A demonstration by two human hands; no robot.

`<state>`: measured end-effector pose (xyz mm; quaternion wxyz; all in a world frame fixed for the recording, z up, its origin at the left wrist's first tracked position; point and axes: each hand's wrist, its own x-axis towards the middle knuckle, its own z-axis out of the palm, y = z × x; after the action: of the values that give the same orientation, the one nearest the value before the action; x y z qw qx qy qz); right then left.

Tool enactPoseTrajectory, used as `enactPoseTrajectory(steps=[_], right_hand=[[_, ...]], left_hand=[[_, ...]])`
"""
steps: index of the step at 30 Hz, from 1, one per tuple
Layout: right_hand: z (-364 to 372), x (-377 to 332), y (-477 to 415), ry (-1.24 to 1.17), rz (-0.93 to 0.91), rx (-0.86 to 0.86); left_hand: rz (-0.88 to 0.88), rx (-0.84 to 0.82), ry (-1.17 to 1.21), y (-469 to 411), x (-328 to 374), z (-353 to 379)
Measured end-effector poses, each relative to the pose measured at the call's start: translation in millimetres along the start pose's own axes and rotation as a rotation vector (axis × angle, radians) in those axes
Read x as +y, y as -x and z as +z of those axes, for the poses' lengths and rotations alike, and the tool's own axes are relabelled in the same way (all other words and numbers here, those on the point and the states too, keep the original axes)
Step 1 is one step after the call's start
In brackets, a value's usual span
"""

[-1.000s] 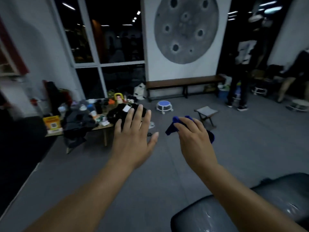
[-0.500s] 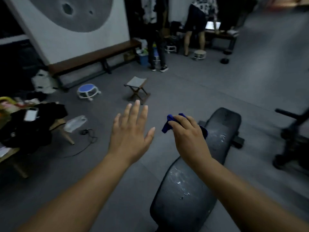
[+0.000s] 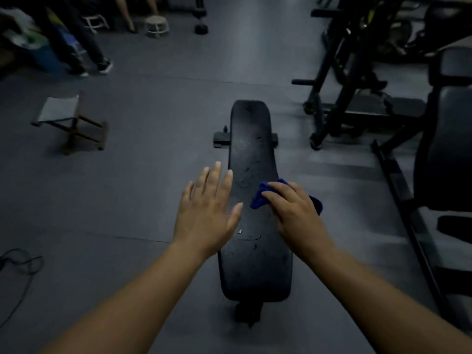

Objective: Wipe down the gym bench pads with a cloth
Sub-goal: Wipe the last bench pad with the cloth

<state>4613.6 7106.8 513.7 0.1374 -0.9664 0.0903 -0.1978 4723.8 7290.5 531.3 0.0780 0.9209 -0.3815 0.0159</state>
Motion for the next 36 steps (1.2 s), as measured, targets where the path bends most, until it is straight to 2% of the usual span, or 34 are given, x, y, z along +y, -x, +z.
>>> enactPoseTrajectory(steps=[4, 8, 10, 13, 16, 18, 25, 26, 29, 31, 32, 34, 36], right_hand=[[62.8, 37.3, 51.7, 0.018, 0.065, 0.009], [170.2, 92.7, 114.7, 0.026, 0.127, 0.044], [242.5, 122.5, 155.9, 0.012, 0.214, -0.042], [338.5, 146.1, 214.8, 0.086, 0.319, -0.33], [381.8, 157.8, 240.5, 0.159, 0.336, -0.303], [384.5, 162.5, 241.3, 0.193, 0.327, -0.245], [398.8, 170.1, 177.8, 0.158, 0.28, -0.309], [397.6, 166.0, 178.7, 0.154, 0.23, -0.32], [381.0, 145.6, 231.5, 0.138, -0.069, -0.348], [368.4, 162.8, 250.7, 0.16, -0.132, -0.379], [366.3, 179.2, 242.4, 0.179, -0.097, -0.376], [368.2, 204.0, 201.3, 0.194, 0.112, -0.325], [380.4, 198.5, 167.7, 0.21, 0.277, -0.31]], left_hand=[[0.041, -0.03, 0.009, 1.0, 2.3, 90.8], [0.075, -0.081, -0.005, -2.1, 5.8, 217.8], [0.072, -0.134, 0.01, -2.0, 5.5, 292.8], [0.103, -0.248, 0.01, 7.7, -3.1, 401.9], [0.124, -0.255, 0.013, 22.9, -12.5, 472.2], [0.119, -0.194, 0.043, 26.3, -15.0, 488.9], [0.132, -0.085, 0.086, 27.1, -18.6, 492.4], [0.136, -0.071, 0.102, 27.0, -18.9, 492.5], [0.127, -0.075, 0.127, 27.5, -20.5, 490.7], [0.117, -0.076, 0.117, 29.3, -17.3, 489.0], [0.104, -0.068, 0.109, 30.6, -15.4, 487.0], [0.084, -0.031, 0.087, 32.2, -13.3, 485.9], [0.065, -0.004, 0.071, 30.5, -13.8, 486.4]])
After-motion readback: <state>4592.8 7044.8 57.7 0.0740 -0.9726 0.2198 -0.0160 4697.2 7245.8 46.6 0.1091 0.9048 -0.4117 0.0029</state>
